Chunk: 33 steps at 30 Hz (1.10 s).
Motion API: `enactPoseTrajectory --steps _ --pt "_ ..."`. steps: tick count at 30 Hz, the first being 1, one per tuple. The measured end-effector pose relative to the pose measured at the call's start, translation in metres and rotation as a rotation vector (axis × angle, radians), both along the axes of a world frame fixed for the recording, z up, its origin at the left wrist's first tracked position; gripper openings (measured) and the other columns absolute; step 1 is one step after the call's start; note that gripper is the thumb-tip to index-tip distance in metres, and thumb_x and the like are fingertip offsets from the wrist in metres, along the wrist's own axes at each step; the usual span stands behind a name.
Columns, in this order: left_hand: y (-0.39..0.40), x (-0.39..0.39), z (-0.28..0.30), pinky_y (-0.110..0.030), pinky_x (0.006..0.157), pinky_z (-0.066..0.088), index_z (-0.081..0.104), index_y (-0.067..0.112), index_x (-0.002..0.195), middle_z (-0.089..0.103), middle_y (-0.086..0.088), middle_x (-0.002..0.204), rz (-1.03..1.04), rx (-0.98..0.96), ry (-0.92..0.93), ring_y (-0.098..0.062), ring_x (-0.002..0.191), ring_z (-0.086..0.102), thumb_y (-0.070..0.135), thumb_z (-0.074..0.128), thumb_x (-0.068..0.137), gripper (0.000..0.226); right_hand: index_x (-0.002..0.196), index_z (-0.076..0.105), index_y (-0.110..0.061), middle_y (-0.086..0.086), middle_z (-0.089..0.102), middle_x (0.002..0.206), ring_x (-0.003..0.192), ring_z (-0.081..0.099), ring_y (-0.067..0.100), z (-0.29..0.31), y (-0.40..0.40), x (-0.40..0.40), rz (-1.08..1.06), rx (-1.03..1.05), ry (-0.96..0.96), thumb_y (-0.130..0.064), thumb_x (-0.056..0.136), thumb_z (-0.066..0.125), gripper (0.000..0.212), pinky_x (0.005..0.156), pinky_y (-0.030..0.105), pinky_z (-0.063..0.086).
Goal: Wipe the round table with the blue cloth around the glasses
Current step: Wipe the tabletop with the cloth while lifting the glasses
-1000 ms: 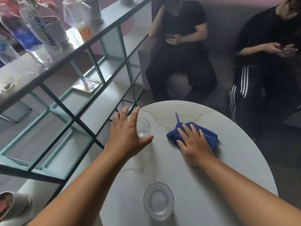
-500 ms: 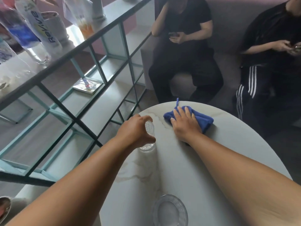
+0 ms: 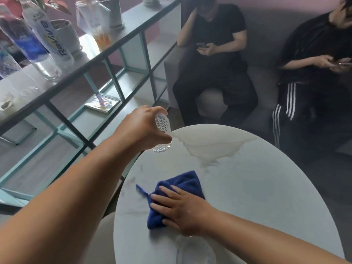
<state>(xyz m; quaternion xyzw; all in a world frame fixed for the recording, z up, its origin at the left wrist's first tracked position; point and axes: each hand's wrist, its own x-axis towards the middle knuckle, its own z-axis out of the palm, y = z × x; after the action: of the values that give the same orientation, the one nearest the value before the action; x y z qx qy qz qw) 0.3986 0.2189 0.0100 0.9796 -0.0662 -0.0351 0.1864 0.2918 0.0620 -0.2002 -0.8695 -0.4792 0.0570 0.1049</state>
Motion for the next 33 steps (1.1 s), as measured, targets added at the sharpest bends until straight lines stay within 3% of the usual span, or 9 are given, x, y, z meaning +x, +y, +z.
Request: enactPoseTrajectory --steps 2,8,13,16,21,23,27,30,33 --pt "-0.002 0.0 -0.003 -0.032 0.084 0.049 0.059 0.036 0.128 0.06 0.0 0.116 -0.009 0.007 0.004 -0.022 0.107 0.058 0.046 0.082 0.062 0.07 0.15 0.036 -0.023 -0.003 0.031 0.16 0.15 0.013 0.023 -0.001 -0.024 -0.001 -0.025 -0.008 0.026 -0.043 0.102 0.037 0.052 0.121 0.038 -0.003" --pt "-0.006 -0.006 -0.02 -0.016 0.061 0.034 0.054 0.035 0.134 0.059 0.001 0.123 -0.006 -0.013 0.019 -0.017 0.106 0.054 0.045 0.084 0.067 0.074 0.147 0.044 -0.022 0.003 0.04 0.155 0.146 0.028 0.03 -0.002 -0.048 0.028 -0.147 -0.068 -0.002 -0.046 0.1 0.033 0.053 0.117 0.044 0.016" --pt "-0.005 -0.009 -0.027 -0.029 0.081 0.045 0.057 0.034 0.132 0.06 -0.003 0.121 0.008 -0.025 0.006 -0.022 0.109 0.056 0.044 0.083 0.065 0.073 0.143 0.05 -0.021 0.005 0.046 0.151 0.142 0.035 0.033 -0.007 -0.047 0.034 -0.204 -0.06 -0.026 -0.046 0.098 0.033 0.054 0.115 0.051 0.026" --pt "-0.003 -0.012 -0.029 -0.028 0.084 0.044 0.059 0.034 0.13 0.06 -0.003 0.121 0.008 -0.012 0.017 -0.022 0.108 0.057 0.042 0.082 0.064 0.071 0.141 0.053 -0.02 0.007 0.051 0.148 0.138 0.04 0.037 -0.007 -0.044 0.046 -0.287 -0.09 -0.018 -0.047 0.096 0.033 0.056 0.11 0.056 0.03" --pt "0.003 -0.016 -0.026 -0.024 0.081 0.041 0.061 0.035 0.128 0.061 -0.002 0.121 0.019 -0.01 0.003 -0.022 0.109 0.057 0.038 0.079 0.067 0.063 0.149 0.037 -0.023 0.002 0.03 0.159 0.148 0.016 0.03 -0.003 -0.024 0.101 -0.621 -0.068 0.022 -0.044 0.101 0.031 0.053 0.116 0.053 0.013" --pt "0.005 -0.019 -0.026 -0.023 0.081 0.042 0.062 0.034 0.127 0.062 -0.001 0.119 0.021 -0.013 -0.01 -0.02 0.109 0.058 0.039 0.078 0.067 0.062 0.149 0.037 -0.022 0.001 0.029 0.159 0.147 0.015 0.03 -0.003 -0.005 0.121 -0.681 -0.032 0.027 -0.039 0.102 0.03 0.05 0.117 0.05 0.012" --pt "0.01 -0.022 -0.025 -0.022 0.083 0.044 0.061 0.032 0.13 0.063 0.001 0.122 0.035 -0.025 -0.012 -0.018 0.109 0.059 0.039 0.079 0.067 0.066 0.143 0.046 -0.019 0.006 0.041 0.152 0.14 0.029 0.029 0.004 0.039 0.124 -0.528 0.051 0.065 -0.037 0.097 0.032 0.051 0.116 0.048 0.02" --pt "0.014 -0.024 -0.018 -0.022 0.087 0.046 0.06 0.032 0.131 0.064 0.002 0.123 0.04 -0.034 -0.032 -0.016 0.109 0.059 0.038 0.079 0.068 0.066 0.137 0.051 -0.016 0.009 0.049 0.147 0.133 0.04 0.033 0.004 0.062 0.104 -0.23 -0.013 0.013 -0.044 0.095 0.023 0.058 0.112 0.046 0.027" --pt "0.019 -0.025 -0.013 -0.023 0.087 0.045 0.06 0.033 0.13 0.063 0.004 0.124 0.052 -0.044 -0.064 -0.013 0.106 0.058 0.039 0.079 0.069 0.064 0.14 0.05 -0.013 0.008 0.046 0.15 0.138 0.036 0.035 0.002 0.074 0.082 0.013 -0.046 -0.011 -0.042 0.099 0.026 0.056 0.113 0.049 0.027"
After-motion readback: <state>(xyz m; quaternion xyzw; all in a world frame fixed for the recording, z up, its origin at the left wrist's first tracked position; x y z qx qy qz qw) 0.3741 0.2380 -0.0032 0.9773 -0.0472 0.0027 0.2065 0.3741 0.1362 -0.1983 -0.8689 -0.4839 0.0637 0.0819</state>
